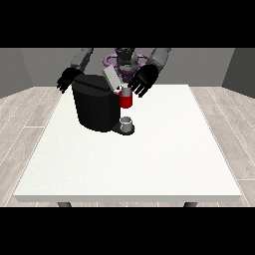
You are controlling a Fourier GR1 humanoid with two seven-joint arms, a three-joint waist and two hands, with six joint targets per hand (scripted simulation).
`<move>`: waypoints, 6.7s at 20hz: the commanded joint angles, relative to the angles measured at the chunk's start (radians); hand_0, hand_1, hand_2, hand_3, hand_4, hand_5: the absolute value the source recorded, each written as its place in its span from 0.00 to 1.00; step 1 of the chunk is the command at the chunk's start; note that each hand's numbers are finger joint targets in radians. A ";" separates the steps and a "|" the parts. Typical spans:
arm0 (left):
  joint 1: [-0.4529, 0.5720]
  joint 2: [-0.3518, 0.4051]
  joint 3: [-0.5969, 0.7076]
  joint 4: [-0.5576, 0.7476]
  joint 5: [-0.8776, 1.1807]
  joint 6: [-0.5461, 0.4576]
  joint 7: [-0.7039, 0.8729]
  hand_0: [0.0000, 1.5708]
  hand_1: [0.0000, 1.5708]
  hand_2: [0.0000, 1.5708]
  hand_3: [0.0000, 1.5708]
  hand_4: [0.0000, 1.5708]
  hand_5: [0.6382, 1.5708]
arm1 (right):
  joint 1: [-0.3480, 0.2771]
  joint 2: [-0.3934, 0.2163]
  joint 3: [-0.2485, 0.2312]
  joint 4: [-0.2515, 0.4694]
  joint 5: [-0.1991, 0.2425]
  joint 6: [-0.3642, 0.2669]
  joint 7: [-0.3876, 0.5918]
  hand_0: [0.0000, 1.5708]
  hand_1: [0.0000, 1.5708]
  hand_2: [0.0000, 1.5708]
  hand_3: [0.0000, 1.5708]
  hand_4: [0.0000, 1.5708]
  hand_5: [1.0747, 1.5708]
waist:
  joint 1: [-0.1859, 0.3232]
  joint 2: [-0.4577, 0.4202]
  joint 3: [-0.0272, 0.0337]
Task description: Insert the coffee pod into the coffee machine and close the lid
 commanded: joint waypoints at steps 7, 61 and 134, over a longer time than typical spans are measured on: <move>0.015 -0.019 -0.067 -0.010 -0.071 -0.013 -0.007 0.00 0.00 0.00 0.00 0.00 1.00 | -0.012 0.000 -0.006 0.032 0.007 -0.004 -0.034 0.00 0.00 0.00 0.00 0.30 1.00 | 0.021 0.011 0.0004; 0.725 -0.403 0.222 -0.328 0.522 -0.155 -0.021 0.00 0.00 0.00 0.00 0.00 1.00 | 0.133 -0.111 0.052 -0.121 -0.002 0.147 0.152 0.00 0.00 0.00 0.00 0.00 1.00 | 0.393 -0.505 -0.0002; 0.932 -0.367 0.019 -0.767 0.717 -0.010 -0.036 0.00 0.00 0.00 0.00 0.13 1.00 | -0.467 -0.023 0.064 0.355 0.174 0.230 -0.017 0.00 0.00 0.00 0.00 0.02 1.00 | 0.399 -0.220 -0.0003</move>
